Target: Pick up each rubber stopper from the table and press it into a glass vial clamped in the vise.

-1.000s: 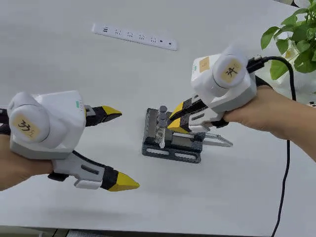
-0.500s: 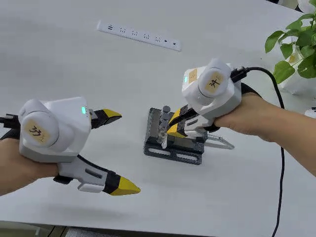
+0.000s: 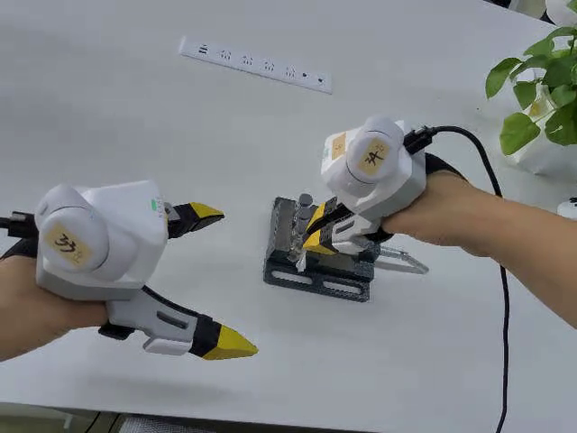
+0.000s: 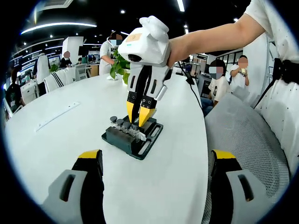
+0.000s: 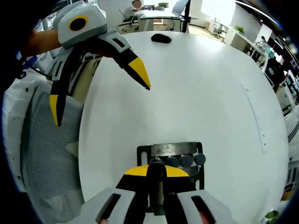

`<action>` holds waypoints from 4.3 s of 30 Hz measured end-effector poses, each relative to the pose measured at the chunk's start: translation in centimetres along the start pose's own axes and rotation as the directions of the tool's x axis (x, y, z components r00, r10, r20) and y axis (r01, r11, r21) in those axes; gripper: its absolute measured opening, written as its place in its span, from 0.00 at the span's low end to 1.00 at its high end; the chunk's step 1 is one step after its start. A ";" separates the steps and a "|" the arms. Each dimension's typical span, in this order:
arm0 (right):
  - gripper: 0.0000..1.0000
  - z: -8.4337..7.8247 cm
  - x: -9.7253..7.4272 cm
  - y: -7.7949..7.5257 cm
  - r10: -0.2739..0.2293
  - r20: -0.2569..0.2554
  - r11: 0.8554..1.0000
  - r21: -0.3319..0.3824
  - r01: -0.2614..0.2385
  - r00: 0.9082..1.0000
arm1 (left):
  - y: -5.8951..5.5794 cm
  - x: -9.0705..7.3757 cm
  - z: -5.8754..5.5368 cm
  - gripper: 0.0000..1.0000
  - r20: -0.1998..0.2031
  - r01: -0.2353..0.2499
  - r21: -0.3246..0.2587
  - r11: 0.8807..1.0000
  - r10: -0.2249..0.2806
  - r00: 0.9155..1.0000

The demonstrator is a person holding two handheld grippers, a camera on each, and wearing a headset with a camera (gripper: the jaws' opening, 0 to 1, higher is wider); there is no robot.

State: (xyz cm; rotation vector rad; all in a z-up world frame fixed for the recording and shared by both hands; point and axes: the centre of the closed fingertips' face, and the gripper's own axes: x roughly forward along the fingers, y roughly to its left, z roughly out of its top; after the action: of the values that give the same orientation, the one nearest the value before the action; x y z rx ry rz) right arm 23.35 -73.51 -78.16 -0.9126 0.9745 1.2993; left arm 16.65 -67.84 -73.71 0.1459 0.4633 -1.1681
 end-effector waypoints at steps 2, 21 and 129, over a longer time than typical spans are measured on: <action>0.05 0.1 0.0 -0.1 0.001 0.002 1.000 0.007 -0.001 1.000 | 0.0 0.0 0.1 0.96 0.002 -0.001 -0.002 1.000 0.001 1.000; 0.05 0.3 0.3 0.0 0.012 -0.015 1.000 0.002 -0.012 1.000 | 0.0 -0.1 -0.4 0.94 0.003 0.003 -0.011 1.000 -0.003 1.000; 0.03 0.5 -0.5 0.0 0.049 -0.015 0.998 -0.041 -0.049 0.999 | -0.4 0.4 0.1 0.89 0.010 0.014 -0.030 0.999 -0.014 1.000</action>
State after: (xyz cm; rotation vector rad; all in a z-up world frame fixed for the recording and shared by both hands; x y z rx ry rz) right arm 23.40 -73.21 -77.48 -0.9359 0.9895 1.3606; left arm 16.47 -68.32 -73.73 0.1110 0.4732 -1.1749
